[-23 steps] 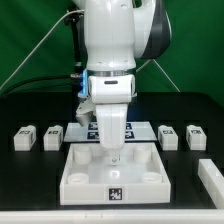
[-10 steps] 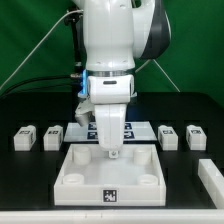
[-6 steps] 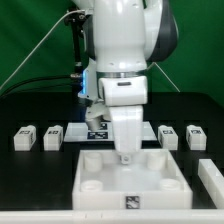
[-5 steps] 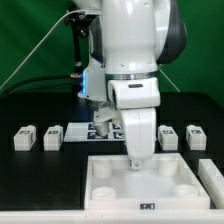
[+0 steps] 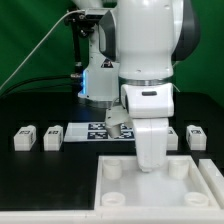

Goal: Assemble one leg

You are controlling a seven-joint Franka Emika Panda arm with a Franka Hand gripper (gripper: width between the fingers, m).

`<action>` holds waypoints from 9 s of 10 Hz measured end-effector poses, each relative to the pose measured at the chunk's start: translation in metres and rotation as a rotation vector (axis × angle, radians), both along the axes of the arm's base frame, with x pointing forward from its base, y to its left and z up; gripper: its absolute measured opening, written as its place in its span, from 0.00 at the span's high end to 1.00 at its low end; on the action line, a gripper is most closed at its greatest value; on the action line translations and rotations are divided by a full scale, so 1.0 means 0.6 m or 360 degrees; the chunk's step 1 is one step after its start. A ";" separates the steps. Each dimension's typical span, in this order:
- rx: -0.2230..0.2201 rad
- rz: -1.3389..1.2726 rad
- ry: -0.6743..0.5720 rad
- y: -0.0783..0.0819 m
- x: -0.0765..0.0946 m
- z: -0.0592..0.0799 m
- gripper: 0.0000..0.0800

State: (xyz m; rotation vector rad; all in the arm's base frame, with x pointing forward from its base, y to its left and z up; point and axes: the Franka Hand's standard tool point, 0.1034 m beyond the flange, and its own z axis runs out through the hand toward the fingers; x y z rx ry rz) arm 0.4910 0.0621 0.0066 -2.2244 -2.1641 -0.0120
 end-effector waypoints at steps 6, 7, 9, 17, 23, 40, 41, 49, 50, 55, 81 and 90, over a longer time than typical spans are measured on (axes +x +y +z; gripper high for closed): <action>0.0005 0.0003 0.0003 0.007 0.000 -0.001 0.92; 0.0005 0.0002 0.0003 0.006 0.000 -0.001 0.66; 0.0004 0.0001 0.0004 0.006 0.000 -0.001 0.43; 0.0004 -0.0002 0.0005 0.004 -0.001 -0.002 0.19; -0.0038 -0.0549 0.0019 0.071 -0.012 0.083 0.19; -0.0417 -0.2545 0.0484 0.200 -0.144 0.055 0.19; -0.0578 -0.2517 0.0594 0.200 -0.158 0.050 0.19; -0.1141 -0.2380 0.1072 0.210 -0.176 0.017 0.19; -0.1146 -0.2386 0.1060 0.215 -0.184 0.007 0.19; -0.1165 -0.2385 0.1046 0.224 -0.195 0.000 0.19; 0.0434 -0.2427 -0.0311 0.086 0.067 0.240 0.64; 0.0761 -0.2345 -0.0624 0.110 0.094 0.207 0.64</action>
Offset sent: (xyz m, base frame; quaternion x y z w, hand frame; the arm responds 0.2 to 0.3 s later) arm 0.0076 0.0101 -0.0081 -0.0306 0.0074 -0.0047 0.9995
